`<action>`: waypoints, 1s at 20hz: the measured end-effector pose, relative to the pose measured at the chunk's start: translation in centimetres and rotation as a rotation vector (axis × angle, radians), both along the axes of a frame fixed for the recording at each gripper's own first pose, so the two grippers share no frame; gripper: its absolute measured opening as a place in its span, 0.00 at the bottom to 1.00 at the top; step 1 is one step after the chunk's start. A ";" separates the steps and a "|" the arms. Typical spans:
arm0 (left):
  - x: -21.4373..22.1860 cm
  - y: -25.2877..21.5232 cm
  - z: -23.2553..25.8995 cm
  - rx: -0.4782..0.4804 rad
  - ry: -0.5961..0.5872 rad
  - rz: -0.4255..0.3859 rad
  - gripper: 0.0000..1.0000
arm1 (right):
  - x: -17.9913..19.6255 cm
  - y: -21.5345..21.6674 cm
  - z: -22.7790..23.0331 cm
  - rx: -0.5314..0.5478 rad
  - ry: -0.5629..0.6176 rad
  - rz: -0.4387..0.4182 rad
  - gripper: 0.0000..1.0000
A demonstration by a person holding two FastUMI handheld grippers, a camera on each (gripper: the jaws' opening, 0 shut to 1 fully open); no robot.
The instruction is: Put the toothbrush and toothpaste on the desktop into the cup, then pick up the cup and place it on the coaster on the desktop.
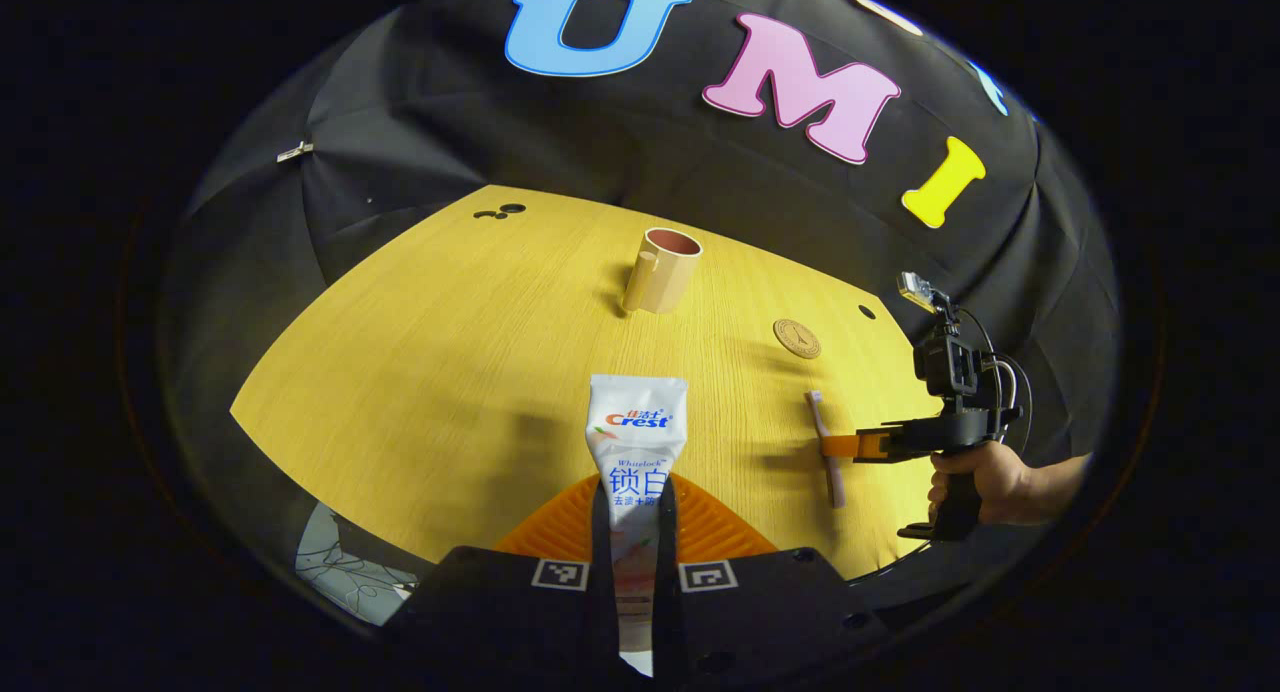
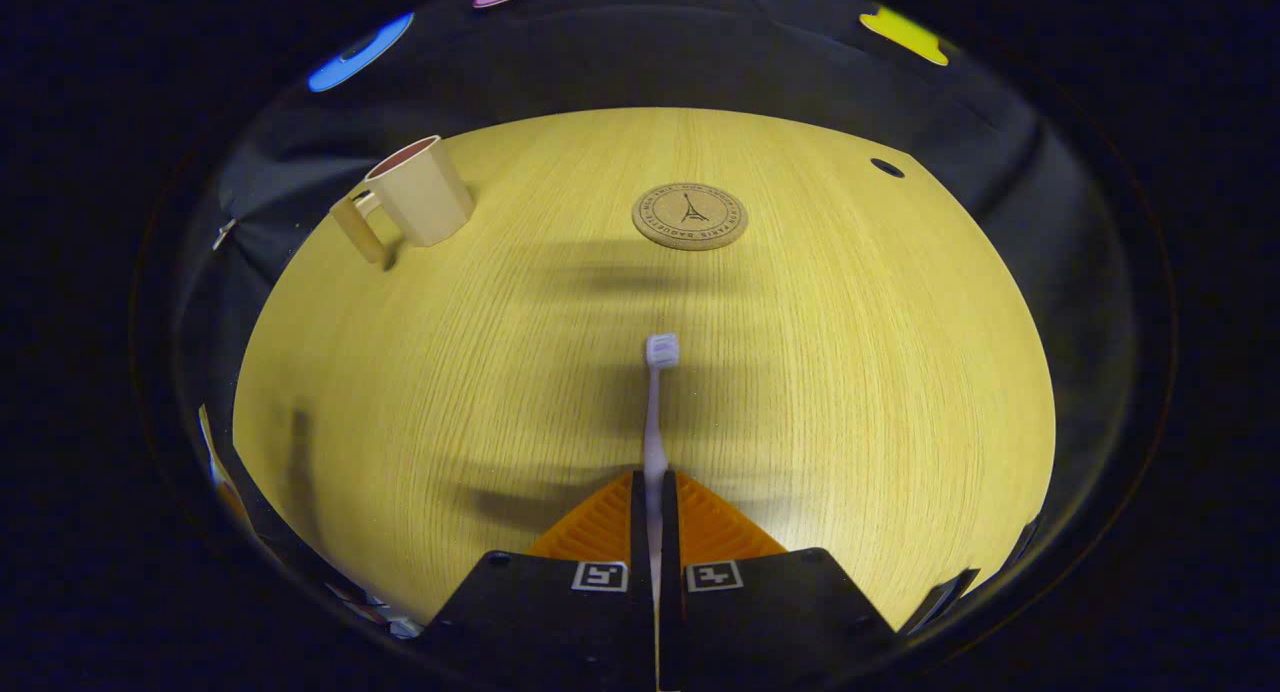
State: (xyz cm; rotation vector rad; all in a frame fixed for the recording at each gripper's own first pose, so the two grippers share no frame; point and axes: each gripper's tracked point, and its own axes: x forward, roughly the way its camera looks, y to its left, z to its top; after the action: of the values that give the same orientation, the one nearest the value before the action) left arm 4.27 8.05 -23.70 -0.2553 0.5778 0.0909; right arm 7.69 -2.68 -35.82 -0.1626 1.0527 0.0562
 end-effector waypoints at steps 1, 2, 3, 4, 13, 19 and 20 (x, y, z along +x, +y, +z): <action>0.0 -0.1 -0.2 -0.006 0.003 0.004 0.18 | -0.4 0.1 0.3 0.000 0.003 0.044 0.06; 0.0 -0.2 -0.4 -0.011 0.006 0.009 0.18 | -0.5 0.0 0.2 0.001 -0.004 0.071 0.06; 0.0 -0.3 -0.7 -0.017 0.010 0.013 0.18 | -0.3 -0.4 0.4 -0.005 -0.010 0.083 0.06; 0.0 -0.4 -0.8 -0.023 0.016 0.019 0.18 | -0.1 -0.7 1.1 0.008 -0.028 0.074 0.05; 4.6 -0.6 3.9 -0.023 -0.099 0.043 0.19 | 0.9 -2.9 5.5 0.099 -0.116 0.064 0.05; 11.7 -0.8 10.9 -0.025 -0.253 0.066 0.18 | 3.2 -3.8 8.6 0.150 -0.201 0.098 0.05; 13.1 -0.9 12.3 -0.028 -0.285 0.076 0.18 | 3.8 -3.8 9.3 0.151 -0.226 0.129 0.05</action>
State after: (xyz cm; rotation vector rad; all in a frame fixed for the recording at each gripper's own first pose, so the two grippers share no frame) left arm 17.41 7.10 -11.39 -0.3112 0.2864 0.1177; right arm 11.46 -6.46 -26.56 -0.0971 0.8084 0.2283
